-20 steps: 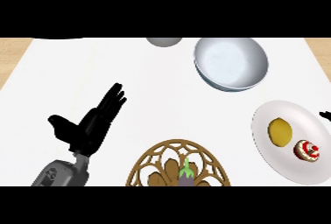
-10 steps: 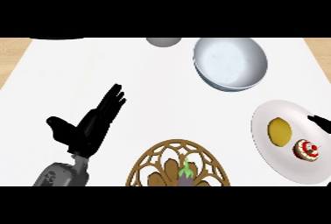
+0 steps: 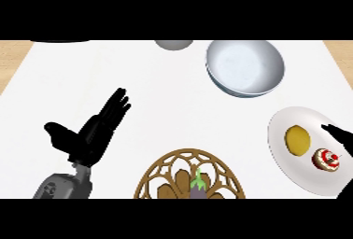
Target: Pick the cupcake from the plate and place it in the bowl
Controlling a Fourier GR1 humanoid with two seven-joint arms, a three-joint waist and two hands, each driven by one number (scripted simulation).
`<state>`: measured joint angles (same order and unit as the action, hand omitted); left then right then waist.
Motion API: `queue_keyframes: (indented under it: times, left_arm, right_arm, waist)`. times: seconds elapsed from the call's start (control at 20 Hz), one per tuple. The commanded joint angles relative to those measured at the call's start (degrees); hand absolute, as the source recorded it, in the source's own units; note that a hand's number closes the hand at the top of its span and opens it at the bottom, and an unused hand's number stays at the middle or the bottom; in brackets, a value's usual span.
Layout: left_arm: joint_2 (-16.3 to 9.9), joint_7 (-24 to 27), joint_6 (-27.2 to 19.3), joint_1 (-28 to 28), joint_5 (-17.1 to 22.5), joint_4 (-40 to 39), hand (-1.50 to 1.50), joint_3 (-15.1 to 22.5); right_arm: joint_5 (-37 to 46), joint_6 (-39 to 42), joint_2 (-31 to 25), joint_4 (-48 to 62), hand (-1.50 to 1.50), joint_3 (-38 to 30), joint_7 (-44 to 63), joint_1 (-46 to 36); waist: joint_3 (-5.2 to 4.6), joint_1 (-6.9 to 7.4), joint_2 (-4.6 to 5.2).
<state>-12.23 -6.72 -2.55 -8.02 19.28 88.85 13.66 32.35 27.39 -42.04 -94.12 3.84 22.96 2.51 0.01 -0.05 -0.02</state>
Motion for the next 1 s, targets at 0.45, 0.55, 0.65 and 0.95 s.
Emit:
queue_keyframes:
  times: [0.45,0.55,0.65,0.95]
  left_arm:
    - [5.4,1.9,1.6,1.7,-6.8,-1.0,0.00,-0.3]
    - [3.9,-2.7,2.7,2.0,-4.7,1.8,0.00,-2.4]
    - [4.8,-1.2,3.8,-5.0,-4.0,-5.5,0.00,-5.6]
    - [5.5,-1.5,4.3,1.5,-6.7,0.9,0.00,-3.9]
  right_arm:
    - [11.1,-4.6,6.6,10.5,-1.50,-3.3,-9.6,-1.0]
    - [12.4,-5.0,8.1,15.6,-1.50,-3.5,-10.5,-4.2]
    - [13.8,-6.5,9.1,15.5,-1.50,-3.1,-10.9,-3.6]
    - [12.2,-4.4,9.6,14.0,1.50,-7.5,-14.8,-4.0]
  waist:
    - [-0.01,0.00,0.01]
    - [0.00,0.16,0.03]
    - [-0.01,-0.08,0.08]
    - [-0.01,-0.01,-0.01]
